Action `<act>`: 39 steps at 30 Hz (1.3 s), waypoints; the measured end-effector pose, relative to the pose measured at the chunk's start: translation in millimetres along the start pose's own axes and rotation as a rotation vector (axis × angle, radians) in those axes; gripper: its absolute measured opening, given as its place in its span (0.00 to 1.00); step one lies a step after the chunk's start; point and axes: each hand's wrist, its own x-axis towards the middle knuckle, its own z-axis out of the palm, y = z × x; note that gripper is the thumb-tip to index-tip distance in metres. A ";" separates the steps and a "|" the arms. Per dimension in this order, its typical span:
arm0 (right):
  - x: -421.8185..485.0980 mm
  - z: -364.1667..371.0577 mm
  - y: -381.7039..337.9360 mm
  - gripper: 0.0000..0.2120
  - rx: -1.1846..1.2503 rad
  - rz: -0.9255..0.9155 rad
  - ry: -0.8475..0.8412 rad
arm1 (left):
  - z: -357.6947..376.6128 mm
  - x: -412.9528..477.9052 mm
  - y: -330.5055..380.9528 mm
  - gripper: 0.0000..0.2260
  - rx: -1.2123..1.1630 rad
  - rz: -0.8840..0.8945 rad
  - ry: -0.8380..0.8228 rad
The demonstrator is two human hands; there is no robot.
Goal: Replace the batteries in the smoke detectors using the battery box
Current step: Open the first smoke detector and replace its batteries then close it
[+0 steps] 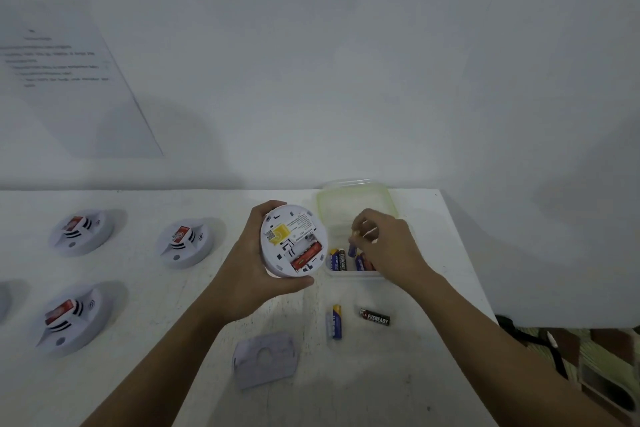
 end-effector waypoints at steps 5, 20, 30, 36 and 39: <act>-21.6 -19.6 -30.6 0.05 0.412 -0.085 0.069 | 2.8 -3.7 9.8 0.41 0.011 -0.004 0.002; -68.3 -14.6 -59.2 0.04 0.207 -0.702 0.092 | 18.1 -16.4 29.7 0.39 0.036 0.046 -0.059; -69.8 -11.7 -51.5 0.13 0.376 -0.332 -0.002 | 23.4 -16.9 28.1 0.39 0.091 0.055 -0.061; -61.0 -16.9 -50.2 0.34 0.380 -0.018 -0.088 | 25.0 -15.5 28.5 0.41 0.116 0.069 -0.061; -62.0 -17.5 -51.2 0.31 0.432 0.017 -0.132 | 26.3 -12.7 28.6 0.40 0.109 0.080 -0.082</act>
